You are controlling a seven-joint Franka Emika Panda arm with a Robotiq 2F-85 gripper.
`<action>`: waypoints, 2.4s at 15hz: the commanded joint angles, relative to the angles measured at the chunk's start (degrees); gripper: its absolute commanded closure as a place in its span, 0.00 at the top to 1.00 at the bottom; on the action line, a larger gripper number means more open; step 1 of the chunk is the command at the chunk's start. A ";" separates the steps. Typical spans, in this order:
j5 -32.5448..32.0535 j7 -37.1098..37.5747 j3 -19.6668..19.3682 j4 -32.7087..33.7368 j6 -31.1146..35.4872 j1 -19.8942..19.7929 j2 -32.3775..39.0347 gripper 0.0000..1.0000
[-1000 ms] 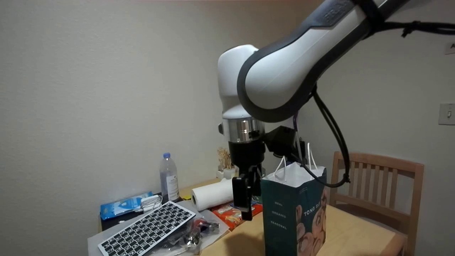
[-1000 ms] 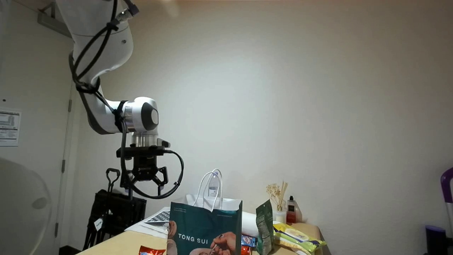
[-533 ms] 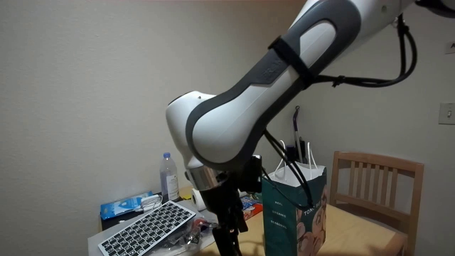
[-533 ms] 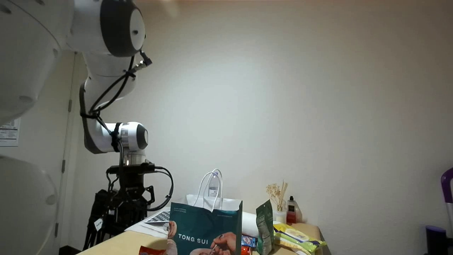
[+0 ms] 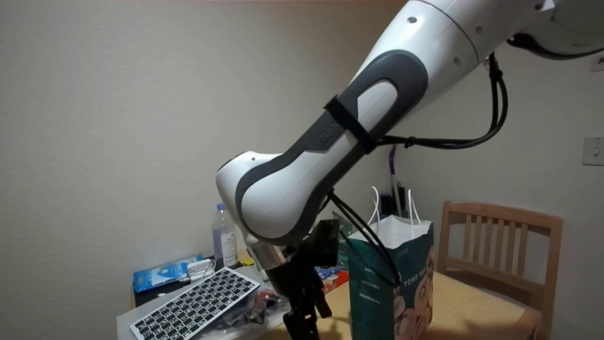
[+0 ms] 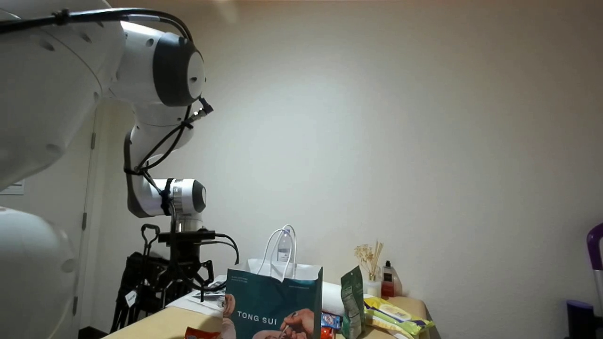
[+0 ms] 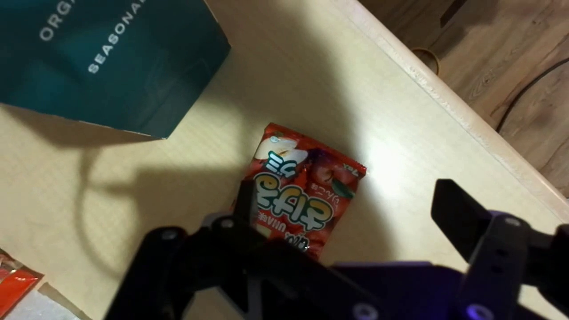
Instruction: Put the red wrapper in the bag
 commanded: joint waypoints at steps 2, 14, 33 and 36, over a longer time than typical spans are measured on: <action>0.98 2.73 -0.54 2.88 0.96 0.08 2.60 1.00; 1.82 25.63 -5.44 6.04 10.99 3.20 6.95 1.00; 15.66 38.02 -6.95 6.44 16.39 2.10 15.23 1.00; 18.79 36.95 -6.50 5.99 17.45 0.55 16.22 0.73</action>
